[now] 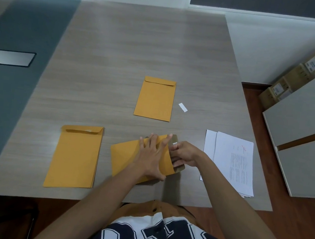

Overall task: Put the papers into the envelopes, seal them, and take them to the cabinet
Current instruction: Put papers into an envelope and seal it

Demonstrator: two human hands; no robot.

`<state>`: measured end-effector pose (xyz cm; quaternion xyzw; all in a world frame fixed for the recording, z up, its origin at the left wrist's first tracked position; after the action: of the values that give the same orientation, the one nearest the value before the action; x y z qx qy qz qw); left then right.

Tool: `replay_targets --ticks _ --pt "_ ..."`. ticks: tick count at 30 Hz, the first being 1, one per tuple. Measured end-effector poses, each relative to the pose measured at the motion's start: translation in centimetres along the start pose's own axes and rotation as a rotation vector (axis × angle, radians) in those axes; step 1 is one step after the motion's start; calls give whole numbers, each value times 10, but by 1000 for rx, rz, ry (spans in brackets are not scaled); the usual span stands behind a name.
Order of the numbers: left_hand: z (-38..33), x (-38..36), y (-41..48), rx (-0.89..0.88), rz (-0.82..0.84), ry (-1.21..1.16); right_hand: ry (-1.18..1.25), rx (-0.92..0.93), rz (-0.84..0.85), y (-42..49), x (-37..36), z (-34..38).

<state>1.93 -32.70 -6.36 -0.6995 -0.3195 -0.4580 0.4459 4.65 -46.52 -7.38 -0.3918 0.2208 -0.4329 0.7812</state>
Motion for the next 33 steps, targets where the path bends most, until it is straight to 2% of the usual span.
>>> replay_targets --ticks 3,7,9,13,17,24,33 --pt "6 -6 0 23 35 -16 -39 48 -55 -1 3 3" --pt "18 -17 0 78 134 40 -94 177 -412 -1 20 7" --pt "20 -22 -1 85 164 27 -226 213 -499 1 21 3" --pt "22 -21 3 121 82 -36 -541 263 -533 7 16 -1" --pt "19 -22 8 155 73 38 -700 302 -514 9 10 -2" --pt "21 -21 12 157 71 106 -876 346 -510 10 5 -3" --pt "21 -22 10 143 49 104 -960 365 -532 14 1 -2"
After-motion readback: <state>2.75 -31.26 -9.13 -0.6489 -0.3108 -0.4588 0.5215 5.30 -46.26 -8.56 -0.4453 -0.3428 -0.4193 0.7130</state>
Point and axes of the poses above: each hand's wrist, its own y-axis towards the middle knuckle, its own x-axis out of the back of the hand, z = x × y, the point moved 5 cm from there along y, towards the middle knuckle, and after that the axes turned 1 degree about -x, right-handed, at the moved point
